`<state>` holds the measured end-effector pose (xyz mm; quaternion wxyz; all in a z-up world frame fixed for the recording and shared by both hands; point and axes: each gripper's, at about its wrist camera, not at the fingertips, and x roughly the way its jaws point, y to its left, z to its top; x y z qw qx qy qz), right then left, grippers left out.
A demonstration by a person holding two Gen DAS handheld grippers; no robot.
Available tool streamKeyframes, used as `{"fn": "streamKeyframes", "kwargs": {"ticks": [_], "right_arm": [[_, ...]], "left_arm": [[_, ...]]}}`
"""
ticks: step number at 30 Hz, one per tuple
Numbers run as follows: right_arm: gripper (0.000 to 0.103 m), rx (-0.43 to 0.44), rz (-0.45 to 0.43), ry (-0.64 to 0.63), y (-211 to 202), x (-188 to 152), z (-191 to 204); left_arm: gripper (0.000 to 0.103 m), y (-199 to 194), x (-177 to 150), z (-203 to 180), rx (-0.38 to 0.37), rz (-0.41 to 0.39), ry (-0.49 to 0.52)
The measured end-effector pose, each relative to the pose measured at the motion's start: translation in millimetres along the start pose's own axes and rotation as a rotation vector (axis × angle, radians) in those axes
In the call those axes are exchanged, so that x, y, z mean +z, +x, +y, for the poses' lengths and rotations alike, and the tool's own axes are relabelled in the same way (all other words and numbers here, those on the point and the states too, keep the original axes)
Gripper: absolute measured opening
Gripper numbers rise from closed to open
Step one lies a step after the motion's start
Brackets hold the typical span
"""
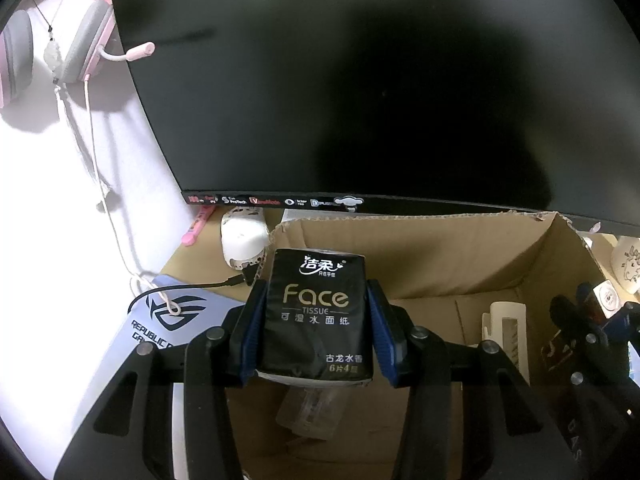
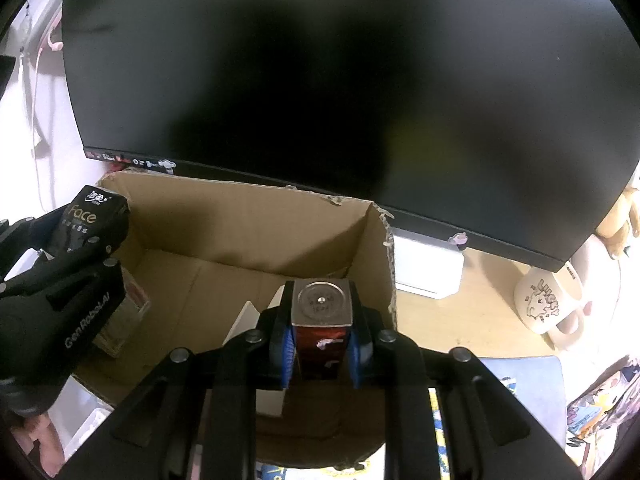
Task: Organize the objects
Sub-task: 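Lower both tools into the cardboard box and open them to release the items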
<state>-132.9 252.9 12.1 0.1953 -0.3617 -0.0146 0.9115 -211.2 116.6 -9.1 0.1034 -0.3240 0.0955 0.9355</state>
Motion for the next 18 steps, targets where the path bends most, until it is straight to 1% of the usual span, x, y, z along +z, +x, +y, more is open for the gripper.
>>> {"fn": "streamKeyframes", "kwargs": {"ticks": [4,7,11,15,18], "right_arm": [[0.023,0.009,-0.010,0.002,0.0,-0.1,0.2],[0.023,0.013,-0.012,0.002,-0.7,0.0,0.1],[0.023,0.013,-0.013,-0.006,-2.5,0.2,0.0],[0.023,0.030,-0.025,-0.029,-4.2,-0.6,0.4],[0.023,0.040,-0.028,-0.026,-4.4,-0.5,-0.6]], "left_arm": [[0.046,1.5,0.0,-1.7,0.001,0.008,0.008],[0.046,-2.0,1.1,-1.3,-0.025,-0.003,-0.002],[0.046,-7.1,2.4,0.1,-0.039,-0.008,-0.014],[0.046,-11.1,3.7,4.2,-0.071,-0.008,-0.031],[0.047,-16.0,5.3,8.2,-0.081,-0.016,-0.045]]}}
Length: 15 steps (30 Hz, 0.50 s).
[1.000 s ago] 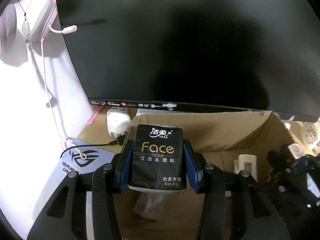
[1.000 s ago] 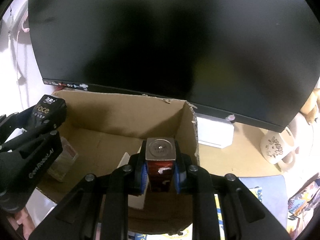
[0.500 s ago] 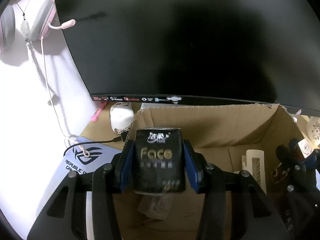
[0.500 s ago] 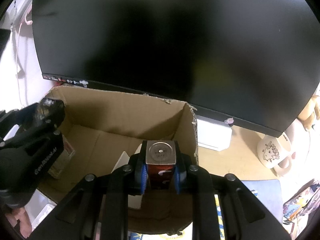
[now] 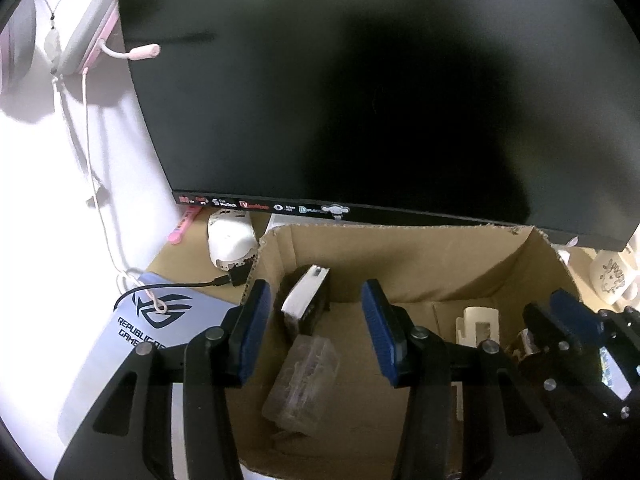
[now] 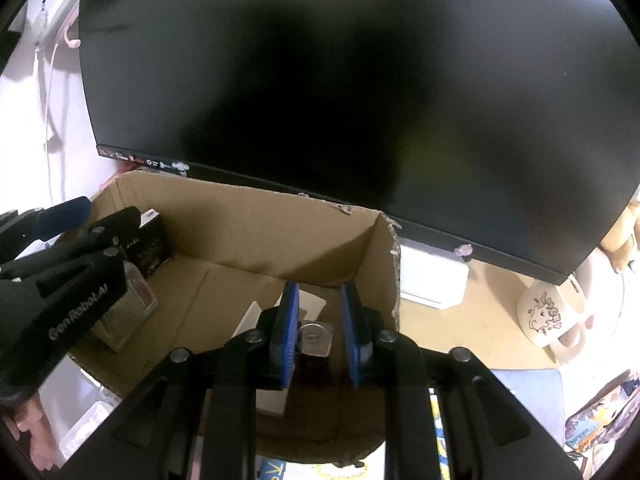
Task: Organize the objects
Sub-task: 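Lower both tools into the cardboard box and open them to release the items, then withdraw both open tools from the cardboard box back toward the remaining items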
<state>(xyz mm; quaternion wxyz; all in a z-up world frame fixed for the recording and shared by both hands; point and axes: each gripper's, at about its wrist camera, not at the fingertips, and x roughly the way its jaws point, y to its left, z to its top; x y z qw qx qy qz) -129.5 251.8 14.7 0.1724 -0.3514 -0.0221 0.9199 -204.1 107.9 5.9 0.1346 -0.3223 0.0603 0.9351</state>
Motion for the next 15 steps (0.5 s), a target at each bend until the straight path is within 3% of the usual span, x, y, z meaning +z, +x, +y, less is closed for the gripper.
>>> {"fn": "streamKeyframes", "kwargs": {"ticks": [4,6,7,9,13,15], "right_arm": [[0.035,0.010,0.005,0.007,1.0,-0.6,-2.2],[0.037,0.012,-0.004,0.002,-1.1,-1.0,-1.7],[0.037,0.017,-0.006,0.000,-2.1,-1.0,-1.7],[0.040,0.028,-0.009,0.000,-4.1,-0.7,-1.6],[0.062,0.034,-0.014,0.007,-6.2,-0.1,-1.6],[0.068,0.045,-0.012,0.002,-6.2,0.3,0.4]], "left_arm": [[0.048,-9.3,2.1,3.4,0.015,-0.018,0.001],[0.068,-15.5,3.4,5.7,0.024,-0.036,-0.009],[0.072,-19.2,4.0,8.0,0.026,-0.054,-0.014],[0.076,-25.0,5.0,12.3,0.035,-0.074,-0.021],[0.079,-30.6,5.7,17.5,0.062,-0.077,-0.003],[0.091,-30.7,6.2,20.8,0.084,-0.079,-0.001]]}}
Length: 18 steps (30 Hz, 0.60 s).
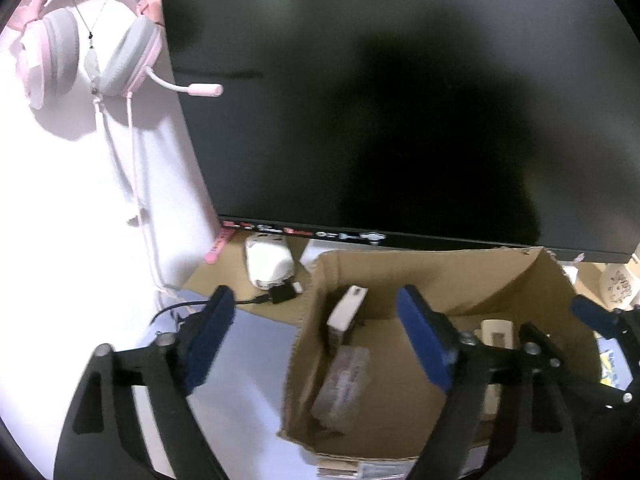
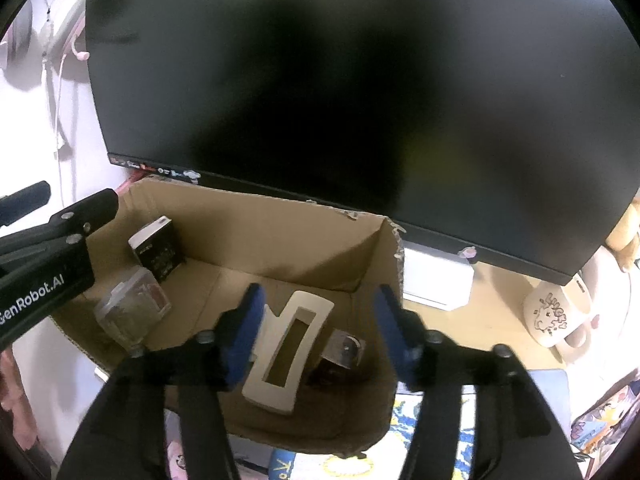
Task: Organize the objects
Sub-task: 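Withdraw both open tools from the cardboard box back toward the remaining items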
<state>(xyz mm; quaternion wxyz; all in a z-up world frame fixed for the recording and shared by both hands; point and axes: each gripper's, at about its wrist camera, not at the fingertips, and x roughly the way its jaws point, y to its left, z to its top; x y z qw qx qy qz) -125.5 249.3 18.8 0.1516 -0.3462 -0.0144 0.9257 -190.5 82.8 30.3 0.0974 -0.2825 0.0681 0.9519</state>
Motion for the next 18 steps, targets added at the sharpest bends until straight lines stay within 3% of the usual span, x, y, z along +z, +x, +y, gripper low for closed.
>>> {"fn": "streamKeyframes", "kwargs": {"ticks": [3,5,10,18], "right_arm": [[0.077,0.005,-0.002,0.005,-0.1,1.6,1.9],[0.089,0.013,-0.008,0.023,-0.8,2.9,1.2],[0.090,0.084,0.016,0.052,0.8,4.5,1.1],[0.095,0.054,-0.026,-0.030,-15.5,4.4,11.7]], "left_arm": [[0.101,0.5,0.5,8.1,0.016,-0.007,-0.017],[0.102,3.8,-0.1,13.6,0.015,-0.003,-0.031],[0.102,17.0,-3.1,21.7,0.058,0.040,-0.021],[0.103,17.8,-3.5,32.5,0.095,0.041,-0.048]]}}
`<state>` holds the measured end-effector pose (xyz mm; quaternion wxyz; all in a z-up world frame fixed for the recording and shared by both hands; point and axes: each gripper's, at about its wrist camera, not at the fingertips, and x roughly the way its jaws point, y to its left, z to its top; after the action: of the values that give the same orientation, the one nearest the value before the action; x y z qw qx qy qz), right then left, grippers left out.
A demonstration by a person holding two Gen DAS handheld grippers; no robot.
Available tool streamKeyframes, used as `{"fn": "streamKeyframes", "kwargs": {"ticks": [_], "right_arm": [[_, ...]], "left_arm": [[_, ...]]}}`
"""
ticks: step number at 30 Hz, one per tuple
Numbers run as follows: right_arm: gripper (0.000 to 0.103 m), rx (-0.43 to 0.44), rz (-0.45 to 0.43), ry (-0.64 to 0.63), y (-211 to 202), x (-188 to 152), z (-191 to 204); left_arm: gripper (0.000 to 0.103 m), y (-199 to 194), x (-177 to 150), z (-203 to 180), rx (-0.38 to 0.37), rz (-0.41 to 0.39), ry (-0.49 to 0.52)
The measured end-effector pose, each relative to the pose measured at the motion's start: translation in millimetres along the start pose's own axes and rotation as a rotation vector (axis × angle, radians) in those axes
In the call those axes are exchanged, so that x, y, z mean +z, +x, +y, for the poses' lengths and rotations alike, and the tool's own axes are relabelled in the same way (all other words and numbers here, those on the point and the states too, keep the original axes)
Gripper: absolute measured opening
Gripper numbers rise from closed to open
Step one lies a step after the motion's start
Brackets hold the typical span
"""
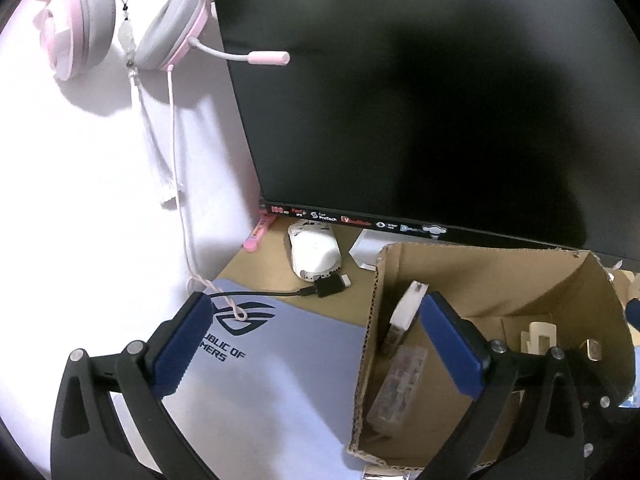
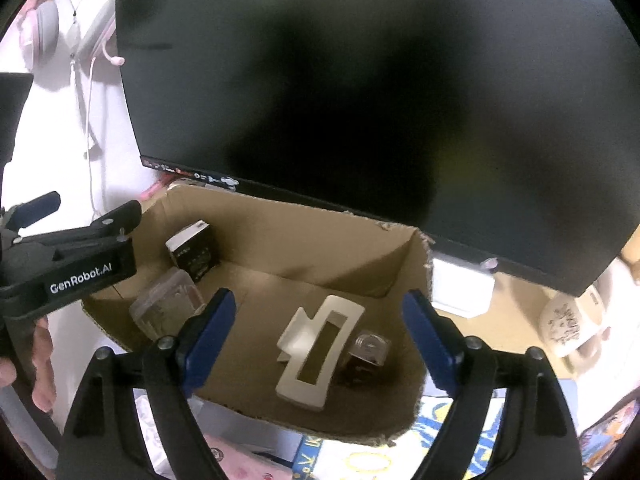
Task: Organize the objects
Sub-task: 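Withdraw both open tools from the cardboard box back toward the remaining items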
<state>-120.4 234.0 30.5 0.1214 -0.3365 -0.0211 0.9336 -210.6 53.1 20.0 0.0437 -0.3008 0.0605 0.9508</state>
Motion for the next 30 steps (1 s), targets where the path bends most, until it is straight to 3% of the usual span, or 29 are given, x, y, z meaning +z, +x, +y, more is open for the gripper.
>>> {"fn": "streamKeyframes", "kwargs": {"ticks": [10,18,22,30], "right_arm": [[0.098,0.005,-0.027,-0.002,-6.6,-0.4,-7.9],[0.098,0.025,-0.032,0.026,-8.3,-1.8,-15.4],[0.098,-0.009,-0.045,0.012,-13.8,-2.8,-19.3],[0.098,0.019,-0.063,0.064,-31.5,-1.8,-32.6]], "left_arm": [[0.103,-9.2,0.8,-4.7,-0.005,-0.015,0.014],[0.103,-29.4,4.7,-5.9,-0.072,-0.030,0.000],[0.103,-42.2,5.9,-2.5,-0.075,-0.053,-0.016],[0.103,-61.0,5.6,6.3,-0.059,-0.079,-0.027]]}}
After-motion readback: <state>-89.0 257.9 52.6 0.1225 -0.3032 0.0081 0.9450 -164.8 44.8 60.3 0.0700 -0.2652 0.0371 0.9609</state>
